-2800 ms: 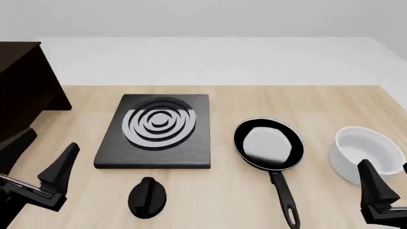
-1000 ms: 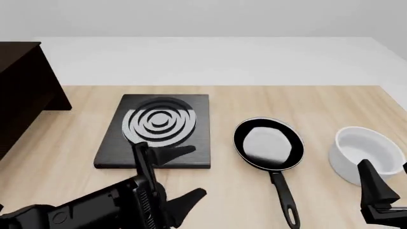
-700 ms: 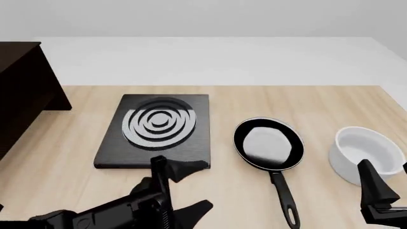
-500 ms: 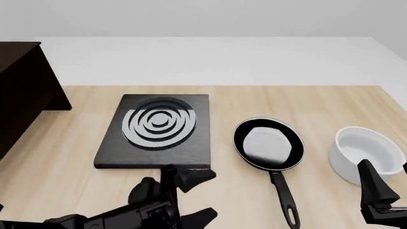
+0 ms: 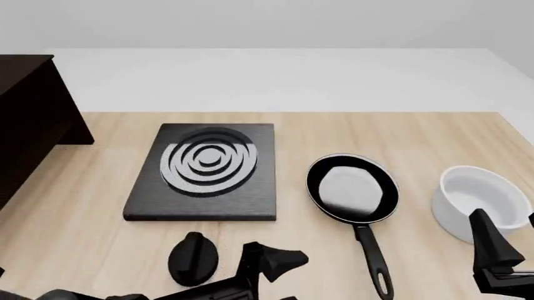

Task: Put the frying pan under the cabinet shelf.

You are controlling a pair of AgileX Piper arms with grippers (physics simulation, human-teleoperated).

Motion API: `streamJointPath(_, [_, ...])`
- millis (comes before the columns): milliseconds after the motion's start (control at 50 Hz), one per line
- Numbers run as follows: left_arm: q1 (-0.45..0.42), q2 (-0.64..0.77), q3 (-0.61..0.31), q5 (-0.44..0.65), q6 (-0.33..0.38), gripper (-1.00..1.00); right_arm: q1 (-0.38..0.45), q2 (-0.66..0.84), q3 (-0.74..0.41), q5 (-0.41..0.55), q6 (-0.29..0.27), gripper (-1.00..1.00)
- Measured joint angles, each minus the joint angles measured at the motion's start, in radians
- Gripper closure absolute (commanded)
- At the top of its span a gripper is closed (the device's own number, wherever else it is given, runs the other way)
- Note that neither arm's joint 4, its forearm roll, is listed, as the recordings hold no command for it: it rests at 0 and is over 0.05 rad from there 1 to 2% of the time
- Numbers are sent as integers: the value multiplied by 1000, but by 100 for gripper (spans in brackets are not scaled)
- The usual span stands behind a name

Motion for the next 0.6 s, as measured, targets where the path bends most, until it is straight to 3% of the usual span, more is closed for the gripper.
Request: streamJointPath(600, [-43, 210, -108, -70, 45, -100, 0, 0, 0, 0, 0, -100])
